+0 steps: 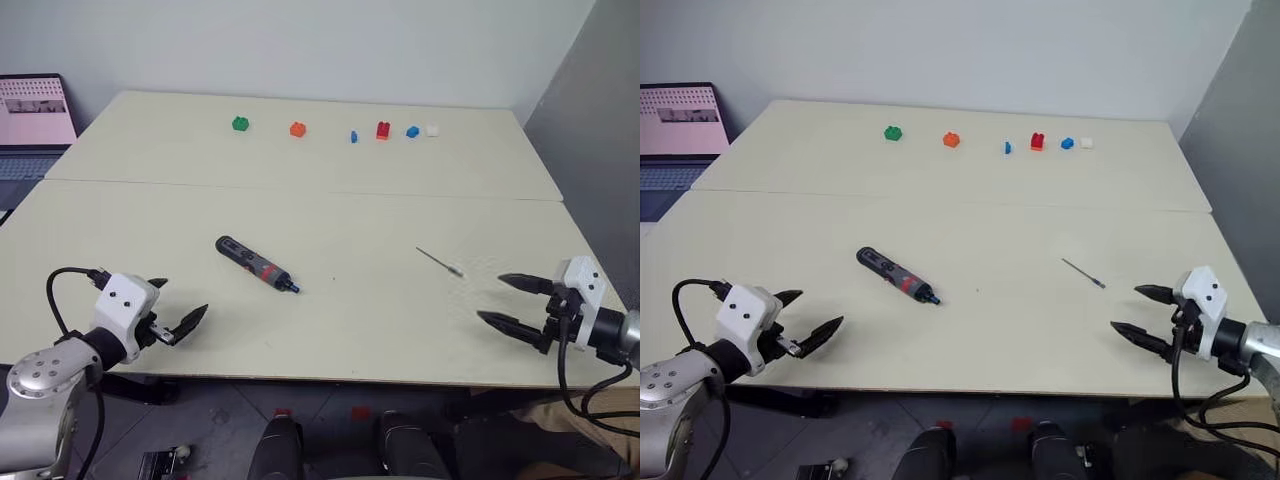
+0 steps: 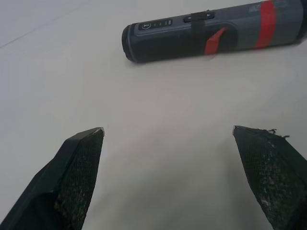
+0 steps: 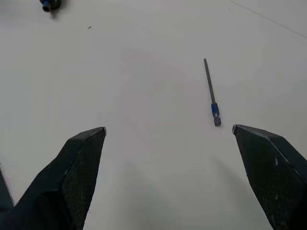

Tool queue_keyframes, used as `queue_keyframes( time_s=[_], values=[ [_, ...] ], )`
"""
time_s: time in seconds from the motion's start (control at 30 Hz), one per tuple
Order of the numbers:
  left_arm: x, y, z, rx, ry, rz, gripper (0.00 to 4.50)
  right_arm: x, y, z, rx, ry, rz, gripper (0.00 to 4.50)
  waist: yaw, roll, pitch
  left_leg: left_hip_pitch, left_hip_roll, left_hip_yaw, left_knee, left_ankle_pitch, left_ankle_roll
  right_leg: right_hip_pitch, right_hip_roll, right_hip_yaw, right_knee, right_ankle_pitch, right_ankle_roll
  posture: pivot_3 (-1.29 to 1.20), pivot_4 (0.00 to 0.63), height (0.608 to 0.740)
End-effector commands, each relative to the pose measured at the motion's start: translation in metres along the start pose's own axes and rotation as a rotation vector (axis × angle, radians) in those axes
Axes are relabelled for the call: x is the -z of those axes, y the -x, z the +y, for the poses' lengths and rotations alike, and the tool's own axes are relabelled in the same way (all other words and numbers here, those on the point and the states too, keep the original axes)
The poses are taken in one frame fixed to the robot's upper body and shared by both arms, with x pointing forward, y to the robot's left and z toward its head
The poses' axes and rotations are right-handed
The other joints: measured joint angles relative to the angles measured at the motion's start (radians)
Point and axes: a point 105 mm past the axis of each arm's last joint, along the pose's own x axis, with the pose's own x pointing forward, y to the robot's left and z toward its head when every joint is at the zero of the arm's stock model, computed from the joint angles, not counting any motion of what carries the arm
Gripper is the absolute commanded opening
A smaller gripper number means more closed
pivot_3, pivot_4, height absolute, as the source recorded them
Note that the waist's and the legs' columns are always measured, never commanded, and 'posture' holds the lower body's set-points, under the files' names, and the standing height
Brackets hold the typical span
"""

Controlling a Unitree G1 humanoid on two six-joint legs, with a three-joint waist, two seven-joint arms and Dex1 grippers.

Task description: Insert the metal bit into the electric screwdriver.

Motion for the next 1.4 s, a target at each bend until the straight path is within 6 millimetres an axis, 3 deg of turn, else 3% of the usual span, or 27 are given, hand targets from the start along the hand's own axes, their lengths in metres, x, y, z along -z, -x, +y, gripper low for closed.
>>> queue_keyframes(
  time_s=[0.03,0.4,0.73,0.93,1.03,1.2,1.4],
  values=[
    [-0.01,-0.001,-0.002,0.028,-0.023,-0.036,4.5,-0.011,0.003,-0.003,0.002,0.049,-0.025,4.45,0.0,0.0,0.0,0.0,0.0,0.0,0.0,0.0,0.0,0.0,0.0,0.0,0.0,0.0,0.0,0.0,0.15,0.74],
    [-0.021,0.004,-0.002,0.029,-0.058,-0.103,4.5,-0.018,-0.006,-0.002,-0.002,0.071,-0.036,4.45,0.0,0.0,0.0,0.0,0.0,0.0,0.0,0.0,0.0,0.0,0.0,0.0,0.0,0.0,0.0,0.0,0.15,0.74],
    [-0.017,0.009,0.001,0.064,-0.09,-0.092,4.5,-0.027,-0.01,0.0,-0.012,0.083,-0.054,4.45,0.0,0.0,0.0,0.0,0.0,0.0,0.0,0.0,0.0,0.0,0.0,0.0,0.0,0.0,0.0,0.0,0.15,0.74],
    [-0.023,0.007,0.007,0.076,-0.257,-0.104,4.5,-0.035,-0.014,0.008,-0.047,0.099,-0.07,4.45,0.0,0.0,0.0,0.0,0.0,0.0,0.0,0.0,0.0,0.0,0.0,0.0,0.001,0.0,0.0,0.0,0.15,0.74],
    [-0.038,0.001,0.012,0.107,-0.295,-0.134,4.5,-0.044,-0.018,0.019,-0.096,0.112,-0.089,4.45,0.002,0.0,0.0,0.0,0.0,0.0,0.0,0.0,0.0,0.0,0.0,0.0,0.0,0.0,0.0,0.0,0.15,0.74],
    [-0.064,-0.011,0.012,0.206,-0.364,-0.165,4.5,-0.075,-0.023,0.038,-0.182,0.146,-0.182,4.45,0.001,0.0,0.0,0.0,0.001,0.0,0.001,0.0,0.0,0.0,0.001,0.0,0.001,0.0,0.0,0.0,0.15,0.74],
    [-0.084,-0.02,0.007,0.287,-0.422,-0.178,4.5,-0.086,-0.023,0.056,-0.268,0.154,-0.198,4.45,0.001,0.0,0.0,0.0,0.001,0.001,-0.001,0.0,0.0,0.0,0.001,0.0,0.001,0.001,0.001,0.0,0.15,0.74]
  ],
)
